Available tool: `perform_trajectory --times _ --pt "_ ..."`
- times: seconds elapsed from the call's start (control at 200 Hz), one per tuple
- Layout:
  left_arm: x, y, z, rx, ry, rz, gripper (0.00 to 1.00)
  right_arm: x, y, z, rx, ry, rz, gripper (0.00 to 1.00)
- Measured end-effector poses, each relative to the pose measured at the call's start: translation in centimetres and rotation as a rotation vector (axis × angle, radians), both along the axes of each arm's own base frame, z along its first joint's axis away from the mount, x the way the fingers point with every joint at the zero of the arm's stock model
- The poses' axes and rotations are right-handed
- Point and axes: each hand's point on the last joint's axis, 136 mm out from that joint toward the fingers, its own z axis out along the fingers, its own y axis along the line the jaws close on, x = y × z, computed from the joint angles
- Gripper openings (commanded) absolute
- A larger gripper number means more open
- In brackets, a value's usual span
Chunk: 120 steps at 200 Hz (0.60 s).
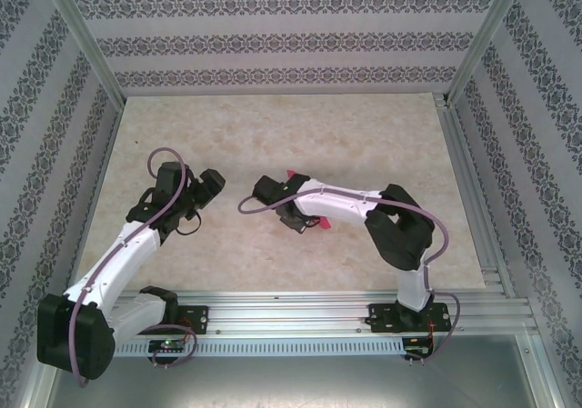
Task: Fold a paper plane with a square sheet of paper (pick it up from the middle)
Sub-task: Turn over the paper at the center of the table.
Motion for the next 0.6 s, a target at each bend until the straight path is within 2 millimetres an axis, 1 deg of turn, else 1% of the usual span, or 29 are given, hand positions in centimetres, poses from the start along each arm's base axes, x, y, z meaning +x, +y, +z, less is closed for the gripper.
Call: perform_trajectory --times 0.055,0.175,0.23,0.315,0.4,0.49,0.57,0.575,0.585,0.59,0.6 --pt "-0.1 0.2 -0.4 -0.006 0.010 0.003 0.90 -0.6 1.0 -0.4 -0.004 0.002 0.014 0.14" --pt "-0.4 0.2 -1.0 -0.018 0.029 -0.001 0.90 -1.9 2.9 -0.5 0.002 0.003 0.046 0.13" --pt "-0.5 0.1 -1.0 -0.023 0.032 -0.005 0.90 -2.2 3.5 -0.2 0.011 -0.002 0.051 0.05" --pt "-0.6 -0.1 -1.1 -0.030 0.035 -0.013 0.90 -2.1 3.9 0.1 0.024 -0.013 0.042 0.03" --pt "-0.6 -0.2 -1.0 -0.035 0.036 -0.017 0.90 -1.5 3.3 0.6 0.015 -0.033 0.027 0.02" --pt "-0.7 -0.3 -1.0 -0.040 0.037 -0.023 0.90 -0.6 2.1 2.1 0.029 -0.068 -0.004 0.01" --pt "-0.7 -0.4 -1.0 -0.045 0.038 -0.028 0.90 0.6 -0.2 4.5 0.050 -0.114 -0.055 0.01" --pt "-0.7 -0.4 -1.0 -0.045 0.038 -0.029 0.90 0.9 -0.8 5.0 0.053 -0.126 -0.066 0.01" --pt "-0.7 -0.4 -1.0 -0.045 0.038 -0.029 0.90 0.9 -0.8 5.0 0.053 -0.126 -0.066 0.01" --pt "-0.7 -0.4 -1.0 -0.046 0.038 -0.029 0.90 1.1 -1.2 5.4 0.054 -0.134 -0.074 0.01" --pt "-0.7 -0.4 -1.0 -0.046 0.039 -0.029 0.90 1.2 -1.3 5.5 0.056 -0.138 -0.077 0.02"
